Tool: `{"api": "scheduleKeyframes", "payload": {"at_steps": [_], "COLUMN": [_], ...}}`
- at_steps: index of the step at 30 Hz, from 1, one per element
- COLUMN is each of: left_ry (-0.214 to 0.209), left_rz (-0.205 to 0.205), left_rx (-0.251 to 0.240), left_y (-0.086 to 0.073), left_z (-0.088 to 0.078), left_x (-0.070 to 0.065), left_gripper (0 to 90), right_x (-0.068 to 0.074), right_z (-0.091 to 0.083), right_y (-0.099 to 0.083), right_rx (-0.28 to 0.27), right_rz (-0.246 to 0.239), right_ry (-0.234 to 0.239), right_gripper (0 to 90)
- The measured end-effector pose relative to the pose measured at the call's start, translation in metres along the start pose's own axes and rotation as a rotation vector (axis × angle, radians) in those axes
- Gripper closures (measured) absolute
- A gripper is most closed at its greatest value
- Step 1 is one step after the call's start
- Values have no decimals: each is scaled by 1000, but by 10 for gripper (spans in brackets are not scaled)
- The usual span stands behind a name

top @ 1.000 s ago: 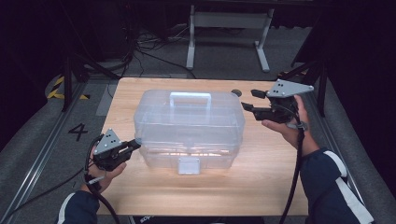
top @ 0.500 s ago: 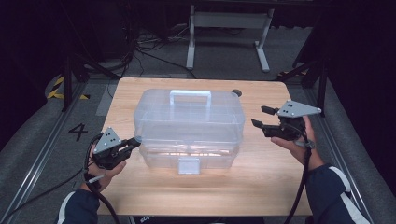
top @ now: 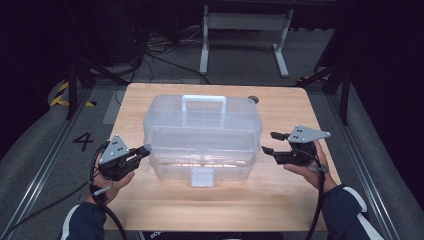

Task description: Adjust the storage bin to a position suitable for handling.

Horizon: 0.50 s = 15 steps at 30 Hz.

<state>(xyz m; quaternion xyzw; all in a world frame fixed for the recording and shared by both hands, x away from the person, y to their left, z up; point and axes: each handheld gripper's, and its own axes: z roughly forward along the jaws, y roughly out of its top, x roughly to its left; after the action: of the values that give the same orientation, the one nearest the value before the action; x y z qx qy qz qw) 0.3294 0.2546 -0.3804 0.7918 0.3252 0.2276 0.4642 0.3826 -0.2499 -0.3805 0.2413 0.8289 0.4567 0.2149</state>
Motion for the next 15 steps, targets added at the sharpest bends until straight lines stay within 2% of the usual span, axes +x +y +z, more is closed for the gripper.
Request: {"api": "scheduleKeyframes", "payload": {"at_steps": [3,6,10,15], "left_ry": [1,0,-3,1], "left_rz": [3,5,7,19], "left_rx": [-3,0,-1,5], "left_y": [1,1,1,2], "left_z": [0,-1,0,0], "left_x": [1,1,1,0], "left_gripper": [852,851,848,840], "right_x": [5,10,11,11], "right_z": [4,8,9,9], "right_y": [-1,0,2,2], "right_rx": [-7,-21,-80,-98], "right_rz": [-9,-19,3,6], "right_ry": [6,-7,-30,-38], "right_gripper": [415,421,440,442]}}
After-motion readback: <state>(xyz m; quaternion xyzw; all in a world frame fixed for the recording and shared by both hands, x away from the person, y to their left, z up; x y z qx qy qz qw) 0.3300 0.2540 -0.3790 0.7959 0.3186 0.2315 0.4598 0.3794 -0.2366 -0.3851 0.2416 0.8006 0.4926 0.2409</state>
